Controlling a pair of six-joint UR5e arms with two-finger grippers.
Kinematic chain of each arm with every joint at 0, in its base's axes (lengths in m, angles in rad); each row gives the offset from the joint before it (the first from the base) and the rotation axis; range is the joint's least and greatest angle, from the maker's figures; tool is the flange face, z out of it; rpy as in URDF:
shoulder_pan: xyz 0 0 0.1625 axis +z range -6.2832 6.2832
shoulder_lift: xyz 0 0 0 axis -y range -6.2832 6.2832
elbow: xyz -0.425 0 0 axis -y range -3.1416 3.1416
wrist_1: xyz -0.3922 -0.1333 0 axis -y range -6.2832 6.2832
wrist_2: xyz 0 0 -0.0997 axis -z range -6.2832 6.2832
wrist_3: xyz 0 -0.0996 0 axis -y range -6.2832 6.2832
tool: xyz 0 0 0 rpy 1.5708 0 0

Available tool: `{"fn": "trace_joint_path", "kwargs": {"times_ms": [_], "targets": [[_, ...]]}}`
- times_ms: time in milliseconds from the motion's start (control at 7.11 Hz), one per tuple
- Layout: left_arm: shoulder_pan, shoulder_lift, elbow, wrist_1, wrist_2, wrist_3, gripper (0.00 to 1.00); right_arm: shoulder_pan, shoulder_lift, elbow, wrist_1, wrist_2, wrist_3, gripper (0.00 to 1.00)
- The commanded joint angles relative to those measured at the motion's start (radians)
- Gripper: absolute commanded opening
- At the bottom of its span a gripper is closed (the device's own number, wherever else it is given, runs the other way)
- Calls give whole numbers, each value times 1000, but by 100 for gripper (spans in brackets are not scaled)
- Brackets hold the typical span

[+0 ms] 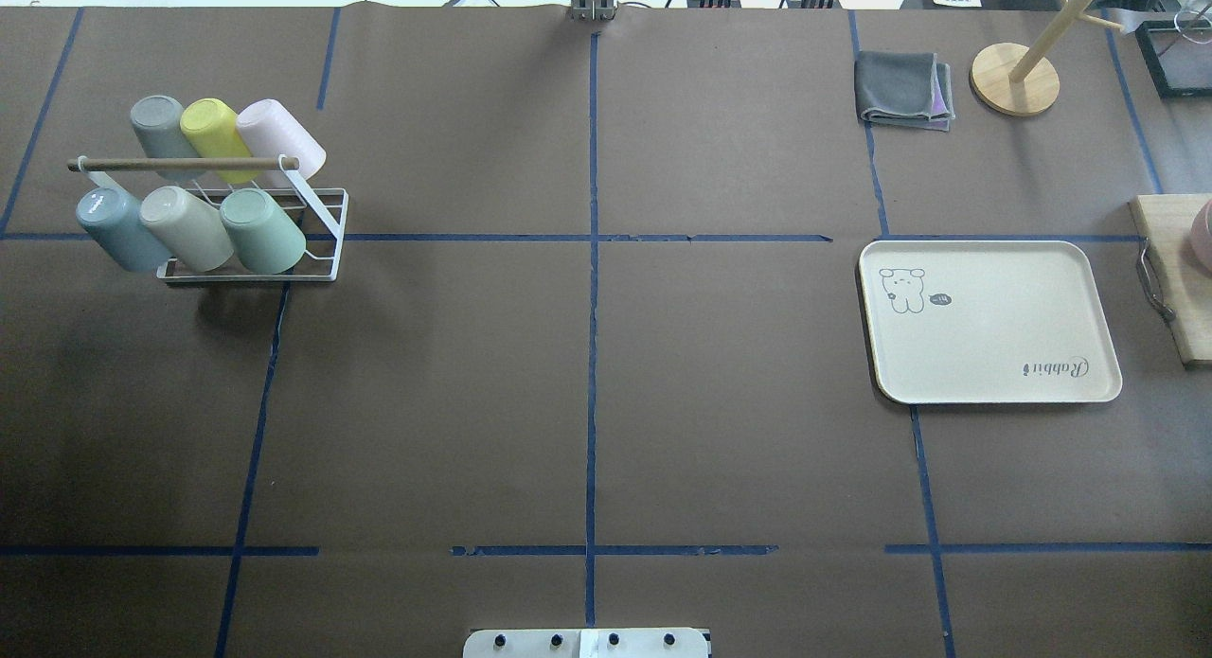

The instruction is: Pick up and place green cup on tray

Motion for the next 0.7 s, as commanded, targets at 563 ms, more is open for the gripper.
{"fn": "trace_joint_path", "kwargs": {"times_ms": [563], "targets": [[0, 0, -2, 0, -1, -2, 100, -3, 5, 2, 0, -2, 0, 100]]}}
